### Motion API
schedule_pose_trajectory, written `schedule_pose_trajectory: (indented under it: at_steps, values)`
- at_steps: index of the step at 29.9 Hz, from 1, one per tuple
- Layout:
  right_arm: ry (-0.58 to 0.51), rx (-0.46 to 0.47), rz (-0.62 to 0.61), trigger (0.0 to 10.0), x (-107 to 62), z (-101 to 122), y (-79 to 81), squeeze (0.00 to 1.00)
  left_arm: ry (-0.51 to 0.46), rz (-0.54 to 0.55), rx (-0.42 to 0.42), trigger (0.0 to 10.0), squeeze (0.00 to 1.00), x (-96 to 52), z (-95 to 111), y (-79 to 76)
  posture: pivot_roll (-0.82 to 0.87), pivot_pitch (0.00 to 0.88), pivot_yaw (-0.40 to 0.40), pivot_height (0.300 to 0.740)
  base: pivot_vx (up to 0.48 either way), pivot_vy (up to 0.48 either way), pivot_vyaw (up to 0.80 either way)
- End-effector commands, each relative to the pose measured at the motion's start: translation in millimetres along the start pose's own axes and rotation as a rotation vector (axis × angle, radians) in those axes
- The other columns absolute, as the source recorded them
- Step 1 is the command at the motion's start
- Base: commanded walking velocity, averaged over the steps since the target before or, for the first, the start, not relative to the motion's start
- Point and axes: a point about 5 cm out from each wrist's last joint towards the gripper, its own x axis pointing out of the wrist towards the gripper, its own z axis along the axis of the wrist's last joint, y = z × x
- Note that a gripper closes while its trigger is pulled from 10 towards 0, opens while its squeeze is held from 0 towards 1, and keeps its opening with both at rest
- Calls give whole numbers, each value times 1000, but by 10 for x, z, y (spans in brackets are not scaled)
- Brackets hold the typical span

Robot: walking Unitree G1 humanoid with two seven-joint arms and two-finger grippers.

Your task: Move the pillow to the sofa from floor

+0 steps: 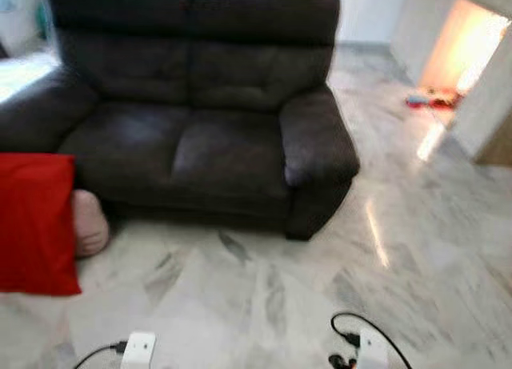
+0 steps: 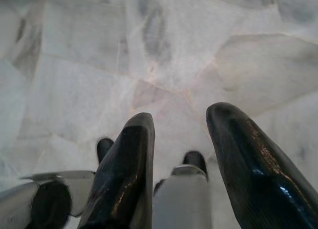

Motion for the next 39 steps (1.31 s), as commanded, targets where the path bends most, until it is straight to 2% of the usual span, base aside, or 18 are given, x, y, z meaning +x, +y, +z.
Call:
schedule_pose_trajectory:
  at_steps: [1,25,36,39]
  values:
    - [2,1,6,10000,6,6,25,0,29,7,16,10000,0,-12,-66,31,19,0,-53,740,0,0,712]
    - [1,37,-1,10000,2,-6,11,0,34,13,-5,10000,0,-20,-97,50,18,0,-50,740,0,0,55]
    - [-1,39,3,10000,2,-5,13,0,41,-6,-3,10000,0,6,-73,-173,21,0,-51,740,0,85,0]
    - [-1,38,4,10000,2,-6,16,0,39,-7,-3,10000,0,11,-55,-181,20,0,-50,740,0,92,0]
